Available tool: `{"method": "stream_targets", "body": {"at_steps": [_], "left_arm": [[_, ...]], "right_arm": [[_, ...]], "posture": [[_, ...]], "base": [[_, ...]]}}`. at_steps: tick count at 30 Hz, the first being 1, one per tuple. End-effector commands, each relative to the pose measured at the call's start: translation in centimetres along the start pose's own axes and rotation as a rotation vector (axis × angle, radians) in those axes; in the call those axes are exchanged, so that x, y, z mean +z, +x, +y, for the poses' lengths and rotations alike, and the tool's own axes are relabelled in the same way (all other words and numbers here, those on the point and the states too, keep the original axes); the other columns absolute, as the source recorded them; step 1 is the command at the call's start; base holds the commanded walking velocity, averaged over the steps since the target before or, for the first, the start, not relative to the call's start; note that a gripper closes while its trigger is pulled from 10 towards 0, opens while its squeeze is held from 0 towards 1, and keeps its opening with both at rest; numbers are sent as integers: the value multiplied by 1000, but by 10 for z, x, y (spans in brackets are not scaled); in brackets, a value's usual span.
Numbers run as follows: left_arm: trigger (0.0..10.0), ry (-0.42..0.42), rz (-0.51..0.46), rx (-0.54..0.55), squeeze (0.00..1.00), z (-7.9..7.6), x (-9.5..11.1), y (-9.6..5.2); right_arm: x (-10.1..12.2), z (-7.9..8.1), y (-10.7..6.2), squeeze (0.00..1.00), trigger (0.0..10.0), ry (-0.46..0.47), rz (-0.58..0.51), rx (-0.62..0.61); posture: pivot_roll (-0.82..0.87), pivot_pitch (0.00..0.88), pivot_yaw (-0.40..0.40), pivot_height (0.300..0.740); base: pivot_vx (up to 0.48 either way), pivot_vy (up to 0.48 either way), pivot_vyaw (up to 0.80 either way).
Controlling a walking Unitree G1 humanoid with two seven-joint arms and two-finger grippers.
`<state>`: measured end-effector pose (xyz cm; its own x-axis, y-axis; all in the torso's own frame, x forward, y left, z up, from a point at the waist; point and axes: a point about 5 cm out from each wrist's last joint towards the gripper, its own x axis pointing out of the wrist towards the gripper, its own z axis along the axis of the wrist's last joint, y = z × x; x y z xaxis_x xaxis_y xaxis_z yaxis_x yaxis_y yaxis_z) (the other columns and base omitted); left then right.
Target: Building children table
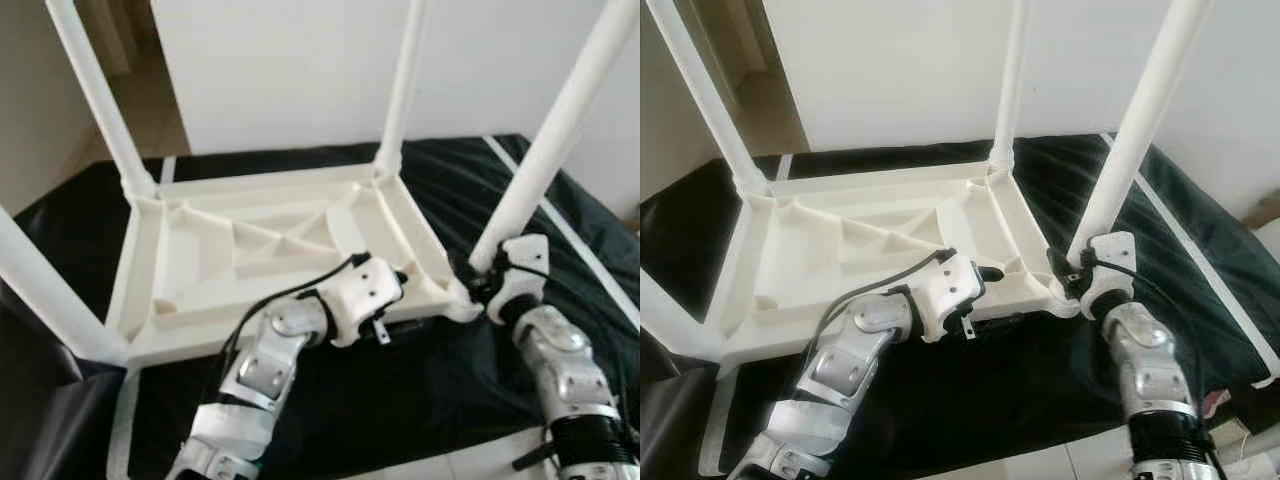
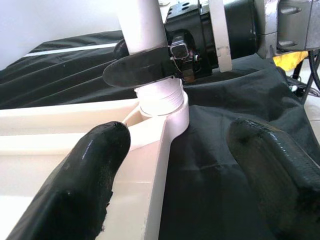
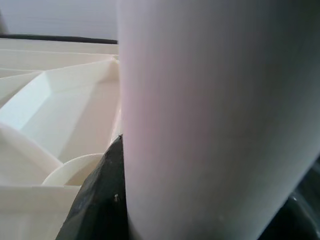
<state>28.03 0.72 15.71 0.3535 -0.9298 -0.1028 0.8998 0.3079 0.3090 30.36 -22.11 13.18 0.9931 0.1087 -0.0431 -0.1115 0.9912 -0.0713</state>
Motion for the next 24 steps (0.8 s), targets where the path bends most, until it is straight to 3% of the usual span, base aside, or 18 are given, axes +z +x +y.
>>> {"method": "stream_targets", "body": {"at_steps": [1,10,11,15,19,22,24], "left_arm": [[10000,-6,0,129,0,5,0,1],[10000,-8,0,134,0,5,0,1],[10000,-5,-2,135,0,5,0,1],[10000,-4,-2,136,0,5,1,1],[10000,-5,-4,135,0,4,1,2],[10000,-4,-8,133,0,5,2,3],[10000,-1,-9,132,0,5,2,4]], "right_arm": [[-22,3,-3,0,10000,47,131,-60],[-22,15,-2,0,10000,91,156,-218],[-24,23,-6,0,10000,134,158,-335],[-26,27,-9,0,10000,162,160,-424],[-28,36,-18,0,10000,202,168,-589],[-26,49,-17,0,10000,238,167,-554],[-25,49,-17,0,10000,235,162,-546]], "posture": [[-64,6,-26,740],[-55,3,-38,740],[-50,1,-43,740],[-49,0,-44,740],[-46,0,-46,740],[-46,0,-43,740],[-46,0,-43,740]], "base": [[0,0,0],[0,0,0],[0,0,0],[0,0,0],[0,0,0],[0,0,0],[0,0,0]]}}
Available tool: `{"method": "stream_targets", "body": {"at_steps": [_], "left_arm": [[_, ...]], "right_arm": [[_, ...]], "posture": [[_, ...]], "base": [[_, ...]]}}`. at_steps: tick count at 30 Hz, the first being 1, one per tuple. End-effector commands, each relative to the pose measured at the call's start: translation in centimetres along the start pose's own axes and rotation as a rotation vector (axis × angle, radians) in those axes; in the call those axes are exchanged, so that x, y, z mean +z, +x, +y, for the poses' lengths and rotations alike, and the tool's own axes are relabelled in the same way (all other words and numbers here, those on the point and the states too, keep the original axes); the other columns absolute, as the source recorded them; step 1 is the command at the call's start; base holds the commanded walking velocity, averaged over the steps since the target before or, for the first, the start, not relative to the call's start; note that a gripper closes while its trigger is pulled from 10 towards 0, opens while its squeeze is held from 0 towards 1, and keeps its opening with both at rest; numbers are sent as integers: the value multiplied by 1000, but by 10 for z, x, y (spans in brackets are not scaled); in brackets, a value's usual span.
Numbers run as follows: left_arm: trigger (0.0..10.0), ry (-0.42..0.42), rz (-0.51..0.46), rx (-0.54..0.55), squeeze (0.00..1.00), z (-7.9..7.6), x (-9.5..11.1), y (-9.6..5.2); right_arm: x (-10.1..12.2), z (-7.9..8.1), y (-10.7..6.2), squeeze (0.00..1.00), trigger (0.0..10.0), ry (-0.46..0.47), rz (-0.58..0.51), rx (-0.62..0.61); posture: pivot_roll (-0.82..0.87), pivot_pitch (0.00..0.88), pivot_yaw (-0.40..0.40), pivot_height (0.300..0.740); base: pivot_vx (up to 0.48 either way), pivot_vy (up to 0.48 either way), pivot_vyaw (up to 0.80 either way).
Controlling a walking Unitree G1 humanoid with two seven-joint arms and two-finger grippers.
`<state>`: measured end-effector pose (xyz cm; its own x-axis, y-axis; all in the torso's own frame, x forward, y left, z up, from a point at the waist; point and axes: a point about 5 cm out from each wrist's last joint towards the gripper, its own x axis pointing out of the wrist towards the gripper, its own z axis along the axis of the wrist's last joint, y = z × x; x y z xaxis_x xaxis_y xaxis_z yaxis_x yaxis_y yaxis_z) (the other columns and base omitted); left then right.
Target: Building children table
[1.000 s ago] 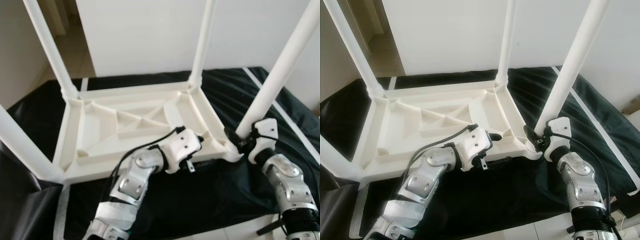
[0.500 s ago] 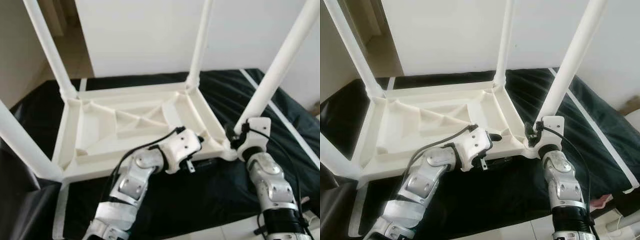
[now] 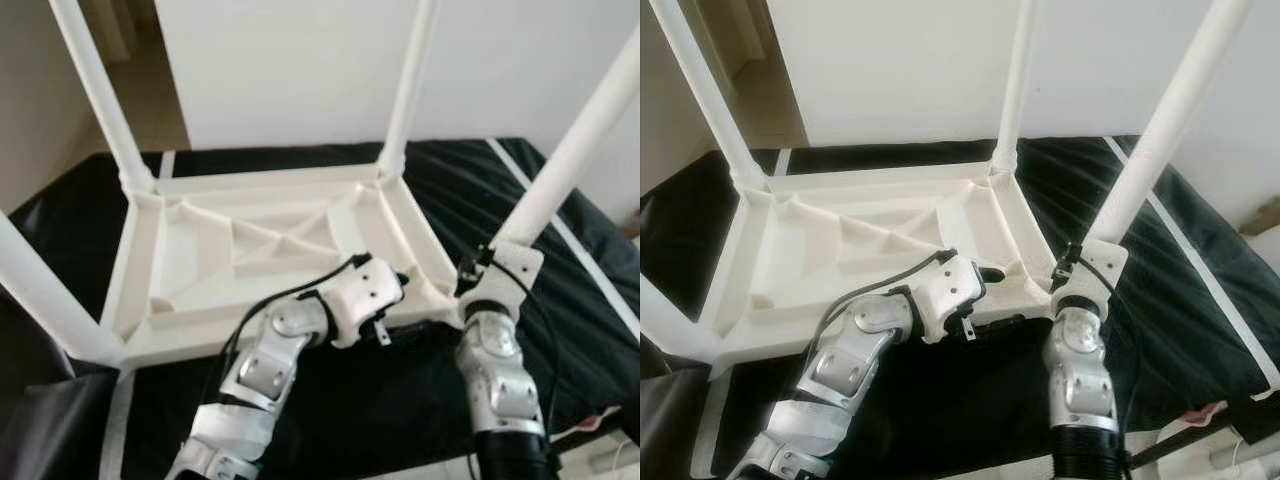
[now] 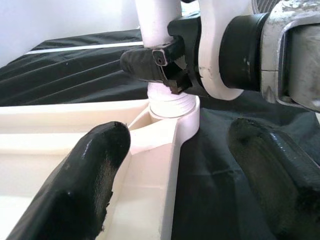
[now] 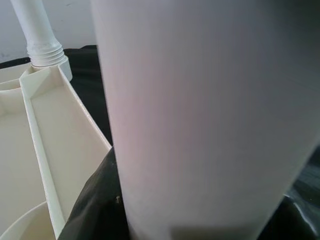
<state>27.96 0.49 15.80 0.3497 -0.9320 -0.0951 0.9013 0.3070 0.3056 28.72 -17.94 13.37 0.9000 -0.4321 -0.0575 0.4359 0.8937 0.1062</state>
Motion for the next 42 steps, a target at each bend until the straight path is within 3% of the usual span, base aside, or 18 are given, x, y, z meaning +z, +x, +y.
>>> {"method": "stream_targets", "body": {"at_steps": [1,16,26,27,42], "left_arm": [[10000,4,-1,133,0,6,1,2],[10000,-10,6,141,0,4,-3,0],[10000,-5,6,168,0,15,-4,3],[10000,-2,-1,166,0,16,-2,4],[10000,-14,-8,171,0,18,-2,2]], "right_arm": [[-29,-3,-6,0,10000,-15,157,-10],[-26,-5,-13,0,10000,-19,136,-39],[-24,-6,-10,0,10000,-35,110,-23],[-21,-7,-9,1000,10000,-31,100,-14],[-8,-9,-10,1000,10000,-8,7,65]], "posture": [[-46,0,-44,740],[-50,0,-37,740],[-74,0,-22,740],[-78,0,-20,740],[-66,0,-27,740]], "base": [[0,0,0],[0,0,0],[0,0,0],[0,0,0],[0,0,0]]}}
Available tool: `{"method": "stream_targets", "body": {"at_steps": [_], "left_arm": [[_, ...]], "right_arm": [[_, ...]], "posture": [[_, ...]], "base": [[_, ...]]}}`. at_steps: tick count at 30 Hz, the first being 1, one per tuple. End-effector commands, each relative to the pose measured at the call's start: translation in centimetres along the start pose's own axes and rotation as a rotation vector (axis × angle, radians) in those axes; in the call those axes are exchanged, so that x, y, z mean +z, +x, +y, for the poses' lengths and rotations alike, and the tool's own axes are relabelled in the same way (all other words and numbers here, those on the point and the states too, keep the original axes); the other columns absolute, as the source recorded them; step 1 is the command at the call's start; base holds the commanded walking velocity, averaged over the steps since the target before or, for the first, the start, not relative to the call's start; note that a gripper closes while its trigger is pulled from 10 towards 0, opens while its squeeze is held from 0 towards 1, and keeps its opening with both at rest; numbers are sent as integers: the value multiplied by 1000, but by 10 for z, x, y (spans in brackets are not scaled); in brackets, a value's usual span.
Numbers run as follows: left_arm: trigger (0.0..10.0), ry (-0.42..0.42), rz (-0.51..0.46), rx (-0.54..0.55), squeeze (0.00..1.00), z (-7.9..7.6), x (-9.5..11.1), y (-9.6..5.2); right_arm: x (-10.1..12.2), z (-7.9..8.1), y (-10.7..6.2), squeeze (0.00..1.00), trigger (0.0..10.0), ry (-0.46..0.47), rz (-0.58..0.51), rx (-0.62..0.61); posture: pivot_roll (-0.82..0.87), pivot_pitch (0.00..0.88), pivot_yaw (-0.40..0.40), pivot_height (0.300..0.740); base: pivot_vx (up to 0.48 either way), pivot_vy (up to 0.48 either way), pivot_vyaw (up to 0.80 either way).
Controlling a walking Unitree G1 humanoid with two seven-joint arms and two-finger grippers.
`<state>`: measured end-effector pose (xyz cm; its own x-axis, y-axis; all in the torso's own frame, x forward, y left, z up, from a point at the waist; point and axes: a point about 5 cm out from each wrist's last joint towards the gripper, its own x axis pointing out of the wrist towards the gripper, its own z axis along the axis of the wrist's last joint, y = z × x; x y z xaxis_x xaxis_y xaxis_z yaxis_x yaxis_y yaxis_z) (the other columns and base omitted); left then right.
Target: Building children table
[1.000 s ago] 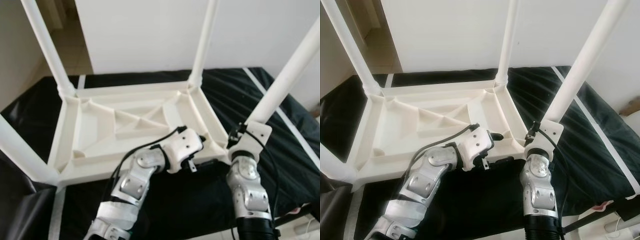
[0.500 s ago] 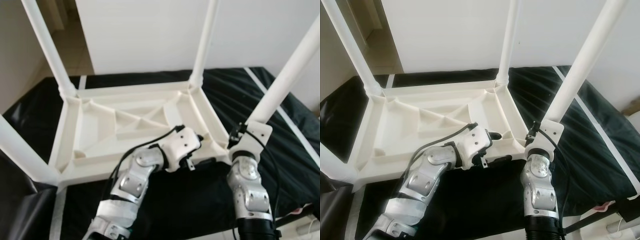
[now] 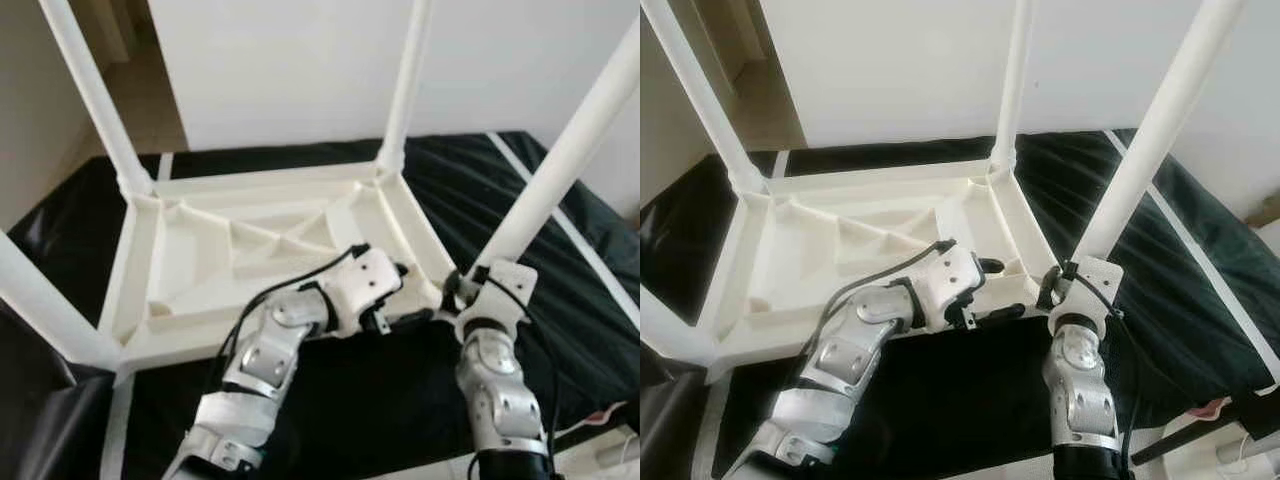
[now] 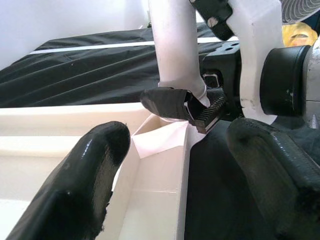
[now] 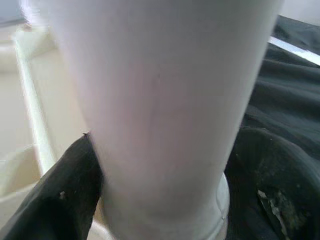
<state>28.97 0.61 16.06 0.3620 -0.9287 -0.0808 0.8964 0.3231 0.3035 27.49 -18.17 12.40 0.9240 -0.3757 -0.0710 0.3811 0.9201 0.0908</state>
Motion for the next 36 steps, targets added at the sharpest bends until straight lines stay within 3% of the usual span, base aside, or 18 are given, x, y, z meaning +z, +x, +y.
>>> {"method": "stream_targets", "body": {"at_steps": [1,4,5,6,7,15,21,28,36], "left_arm": [[10000,-9,1,155,0,8,-1,-1],[10000,-6,6,161,0,8,-2,-1],[10000,-6,9,162,0,8,-3,-2],[10000,-6,9,162,0,8,-3,-2],[10000,-6,10,163,0,7,-4,-2],[10000,-31,10,135,0,1,-6,-5],[10000,-69,36,63,0,-6,-12,-10],[10000,-80,39,18,0,-10,-14,-11],[10000,-45,52,0,0,-13,-13,-5]], "right_arm": [[2,-1,-1,1000,10000,14,-21,17],[3,-2,-2,1000,10000,9,-31,60],[4,-4,-2,729,10000,2,-35,75],[4,-4,-2,729,10000,2,-35,75],[5,-5,-2,0,10000,3,-48,107],[10,-14,-4,0,10000,-16,-101,253],[16,-33,4,0,10000,-80,-134,464],[19,-35,10,0,10000,-150,-135,572],[17,-29,30,0,10000,-235,-94,704]], "posture": [[-66,0,-27,740],[-59,0,-35,740],[-57,0,-38,740],[-57,0,-38,740],[-55,0,-40,740],[-50,0,-35,740],[-50,0,-23,740],[-59,0,-12,740],[-65,0,-18,740]], "base": [[0,0,0],[0,0,0],[0,0,0],[0,0,0],[0,0,0],[0,0,0],[0,0,0],[0,0,0],[0,0,0]]}}
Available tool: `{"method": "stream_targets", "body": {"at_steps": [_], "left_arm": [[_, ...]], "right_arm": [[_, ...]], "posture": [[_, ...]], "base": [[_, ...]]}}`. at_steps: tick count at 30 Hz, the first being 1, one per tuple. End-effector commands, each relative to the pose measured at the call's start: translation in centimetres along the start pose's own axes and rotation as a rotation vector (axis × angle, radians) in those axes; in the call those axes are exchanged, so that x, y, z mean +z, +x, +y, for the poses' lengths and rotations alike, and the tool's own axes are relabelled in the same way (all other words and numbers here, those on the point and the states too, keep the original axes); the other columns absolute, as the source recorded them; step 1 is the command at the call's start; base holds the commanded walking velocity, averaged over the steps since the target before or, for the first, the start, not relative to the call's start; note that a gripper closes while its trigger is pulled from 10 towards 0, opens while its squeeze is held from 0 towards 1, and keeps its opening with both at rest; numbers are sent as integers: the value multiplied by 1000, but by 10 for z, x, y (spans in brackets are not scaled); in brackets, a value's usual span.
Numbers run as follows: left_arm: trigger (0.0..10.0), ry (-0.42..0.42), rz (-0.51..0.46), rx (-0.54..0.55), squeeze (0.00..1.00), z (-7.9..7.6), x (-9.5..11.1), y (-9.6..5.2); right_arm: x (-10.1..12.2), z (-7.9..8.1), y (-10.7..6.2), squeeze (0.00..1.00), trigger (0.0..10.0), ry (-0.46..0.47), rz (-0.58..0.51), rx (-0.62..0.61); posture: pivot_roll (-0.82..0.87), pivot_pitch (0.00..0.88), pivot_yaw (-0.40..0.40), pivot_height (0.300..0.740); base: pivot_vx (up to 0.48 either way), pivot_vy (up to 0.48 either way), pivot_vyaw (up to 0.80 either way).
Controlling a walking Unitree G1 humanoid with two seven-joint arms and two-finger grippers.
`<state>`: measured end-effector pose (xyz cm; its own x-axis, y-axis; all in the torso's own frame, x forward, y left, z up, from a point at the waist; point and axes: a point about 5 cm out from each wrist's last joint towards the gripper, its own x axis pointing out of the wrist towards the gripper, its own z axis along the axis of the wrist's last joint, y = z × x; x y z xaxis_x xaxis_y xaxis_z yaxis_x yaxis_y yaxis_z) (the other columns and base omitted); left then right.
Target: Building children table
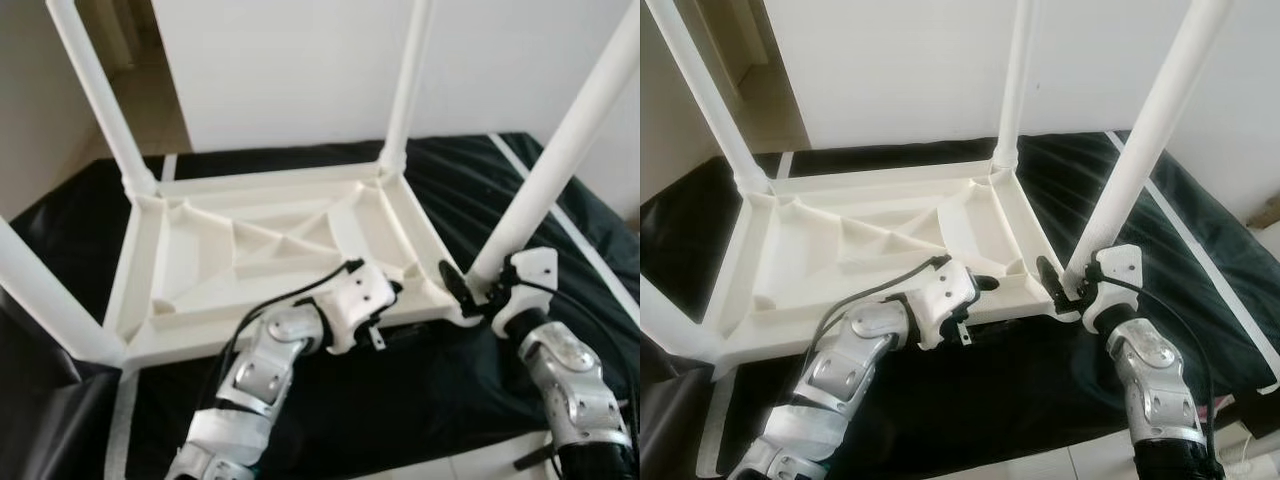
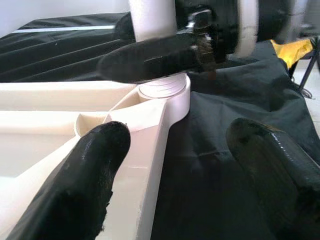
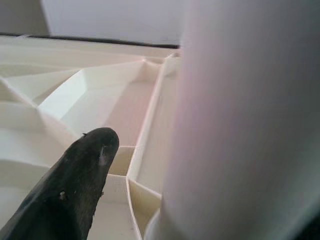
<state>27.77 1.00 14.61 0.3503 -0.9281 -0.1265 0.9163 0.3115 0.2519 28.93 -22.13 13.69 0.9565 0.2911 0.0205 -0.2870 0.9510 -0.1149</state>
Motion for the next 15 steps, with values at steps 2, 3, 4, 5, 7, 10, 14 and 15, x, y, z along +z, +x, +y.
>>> {"method": "stream_targets", "body": {"at_steps": [2,3,4,5,7,10,14,15], "left_arm": [[10000,10,10,26,0,1,0,3],[10000,10,10,26,0,1,0,3],[10000,10,10,26,0,1,0,3],[10000,10,11,29,0,1,0,3],[10000,12,12,35,0,2,1,2],[10000,12,13,44,0,3,1,1],[10000,15,15,50,0,3,1,1],[10000,16,16,50,0,3,1,1]], "right_arm": [[-2,-2,4,0,4980,-27,11,34],[-2,-2,4,0,4980,-27,11,34],[-2,-2,4,0,4980,-27,11,34],[-3,-3,5,0,0,-26,15,47],[-5,-3,5,0,0,-19,28,66],[-11,-3,4,0,0,-2,57,96],[-16,-4,3,0,0,0,85,115],[-17,-4,3,0,0,-3,86,115]], "posture": [[-63,0,-19,740],[-63,0,-19,740],[-63,0,-19,740],[-60,0,-21,740],[-53,0,-25,740],[-53,0,-24,740],[-53,0,-25,740],[-56,0,-26,740]], "base": [[0,0,0],[0,0,0],[0,0,0],[0,0,0],[0,0,0],[0,0,0],[0,0,0],[0,0,0]]}}
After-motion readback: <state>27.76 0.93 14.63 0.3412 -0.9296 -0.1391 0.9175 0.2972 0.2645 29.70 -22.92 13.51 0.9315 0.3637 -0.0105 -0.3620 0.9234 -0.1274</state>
